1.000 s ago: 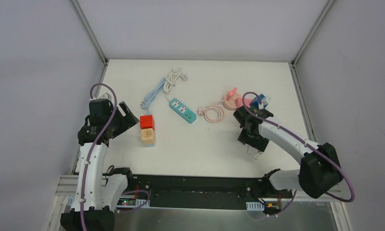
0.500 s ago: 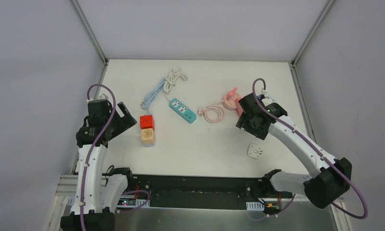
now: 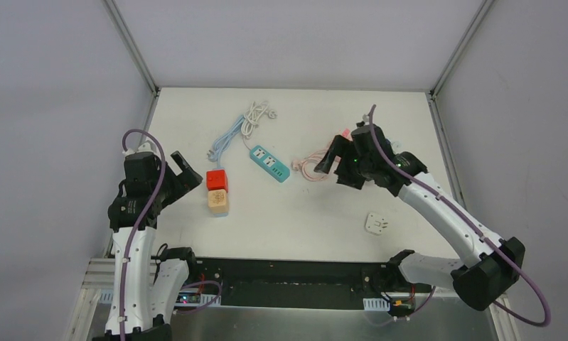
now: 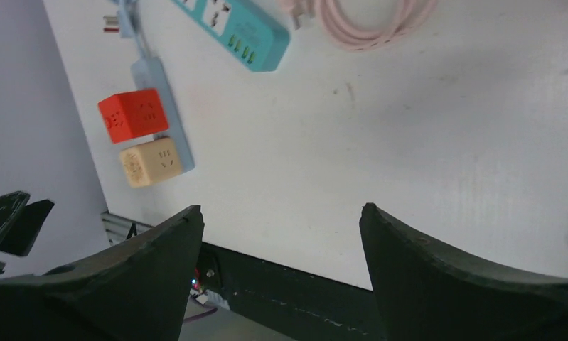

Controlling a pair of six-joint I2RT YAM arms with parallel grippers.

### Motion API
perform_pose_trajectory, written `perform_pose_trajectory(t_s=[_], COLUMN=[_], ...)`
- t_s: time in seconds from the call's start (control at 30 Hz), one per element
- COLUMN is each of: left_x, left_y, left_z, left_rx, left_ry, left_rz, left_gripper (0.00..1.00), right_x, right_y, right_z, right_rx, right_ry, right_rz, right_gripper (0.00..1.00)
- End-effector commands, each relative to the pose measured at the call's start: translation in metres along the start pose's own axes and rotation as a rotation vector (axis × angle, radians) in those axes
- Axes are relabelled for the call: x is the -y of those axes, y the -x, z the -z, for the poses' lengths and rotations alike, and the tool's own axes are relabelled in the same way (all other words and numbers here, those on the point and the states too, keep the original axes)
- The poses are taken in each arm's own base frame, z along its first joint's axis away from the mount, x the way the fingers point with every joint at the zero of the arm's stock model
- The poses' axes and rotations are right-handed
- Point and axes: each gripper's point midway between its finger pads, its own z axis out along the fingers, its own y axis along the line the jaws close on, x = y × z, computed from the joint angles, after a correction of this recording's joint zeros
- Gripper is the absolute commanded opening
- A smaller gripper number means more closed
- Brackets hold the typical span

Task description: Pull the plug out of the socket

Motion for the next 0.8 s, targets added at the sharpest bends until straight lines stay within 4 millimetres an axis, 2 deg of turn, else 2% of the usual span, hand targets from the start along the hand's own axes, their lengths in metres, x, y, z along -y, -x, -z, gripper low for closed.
perform_pose_trajectory(t_s=[0.0, 0.1, 0.2, 0.4, 0.47, 0.5, 0.6, 0.7, 0.77], left_x=[0.017, 0.013, 0.014, 0.013, 0.013, 0.012, 0.002, -0.014, -0.017], left_y=[0.002, 0.004, -0.003, -0.012, -0.009, -0.007, 0.001, 0.010, 0.012], left_z=[0.006, 0.003, -0.009, -0.034, -0.038, -0.038, -0.037, -0.037, -0.041], left_rx=[-0.032, -0.046, -0.111, -0.179, -0.180, -0.178, -0.157, -0.107, -0.098], left_ry=[-0.055, -0.015, 0.000, 0.018, 0.031, 0.040, 0.114, 0.204, 0.220], left_rz=[0.060, 0.084, 0.105, 0.165, 0.180, 0.183, 0.184, 0.191, 0.209], left_gripper=[0.96, 0.95, 0.92, 0.82, 0.81, 0.81, 0.81, 0.82, 0.82], right_x=[-0.082, -0.109, -0.125, -0.167, -0.182, -0.186, -0.205, -0.225, -0.233], right_y=[-0.009, -0.022, -0.031, -0.069, -0.085, -0.095, -0.114, -0.129, -0.140], right_z=[0.000, -0.017, -0.038, -0.087, -0.102, -0.115, -0.134, -0.147, -0.154], right_rx=[-0.025, -0.034, -0.006, 0.007, 0.022, 0.027, 0.068, 0.092, 0.077], right_ry=[0.210, 0.208, 0.154, 0.150, 0.137, 0.110, 0.090, 0.109, 0.128], right_rz=[0.009, 0.034, 0.077, 0.216, 0.283, 0.317, 0.399, 0.443, 0.461], right_gripper=[0.84, 0.84, 0.84, 0.84, 0.87, 0.91, 0.99, 1.00, 1.00])
